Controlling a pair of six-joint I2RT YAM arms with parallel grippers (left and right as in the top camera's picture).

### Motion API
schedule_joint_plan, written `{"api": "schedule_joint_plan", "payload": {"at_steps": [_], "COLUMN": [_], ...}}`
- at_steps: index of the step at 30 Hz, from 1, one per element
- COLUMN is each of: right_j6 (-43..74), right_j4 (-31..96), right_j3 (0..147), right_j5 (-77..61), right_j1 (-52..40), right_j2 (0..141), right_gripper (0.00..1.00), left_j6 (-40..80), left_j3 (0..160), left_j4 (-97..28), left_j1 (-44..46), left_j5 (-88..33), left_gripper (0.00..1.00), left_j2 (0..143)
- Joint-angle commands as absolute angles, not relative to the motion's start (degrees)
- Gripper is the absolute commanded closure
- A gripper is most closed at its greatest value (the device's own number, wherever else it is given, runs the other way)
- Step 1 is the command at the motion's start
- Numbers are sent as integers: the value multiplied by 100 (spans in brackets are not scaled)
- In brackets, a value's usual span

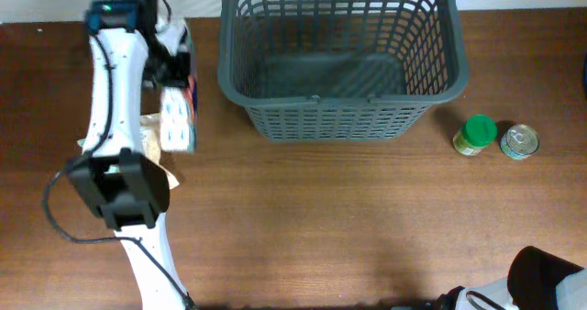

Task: Pack container
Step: 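Lift the tissue stack and lower it into the basket, left gripper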

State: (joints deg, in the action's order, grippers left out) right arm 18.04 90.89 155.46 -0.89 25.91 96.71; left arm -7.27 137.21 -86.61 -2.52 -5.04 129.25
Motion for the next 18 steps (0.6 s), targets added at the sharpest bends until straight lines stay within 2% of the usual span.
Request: {"api": "schedule_joint_plan", "payload": {"at_steps": [1,3,8,14,18], "right_j6": [1850,1850,1850,1850,1850], "right_j4": [9074,9074,9074,9074,9074], "right_j3": [15563,15563,15563,15563,15563], "right_j5": [-58,-58,-58,-58,-58], "right_j1": [2644,2644,2644,2644,2644], "right_j2": [9692,9692,9692,9692,9692], "right_gripper": [1,1,1,1,1], "left_j6": [-655,-738,-2224,-4381,-4797], "left_j3": [15146,15664,16625,16650,16387], "left_j4": [-8619,-8493,-8103,-7839,-7352], "left_j1": [-193,-172,281,1682,2521], "left_j5": [-108,-38,-143,-78,805], "left_gripper": [98,98,98,98,98], "left_j2": [12149,11979,11430,11299,11631]}}
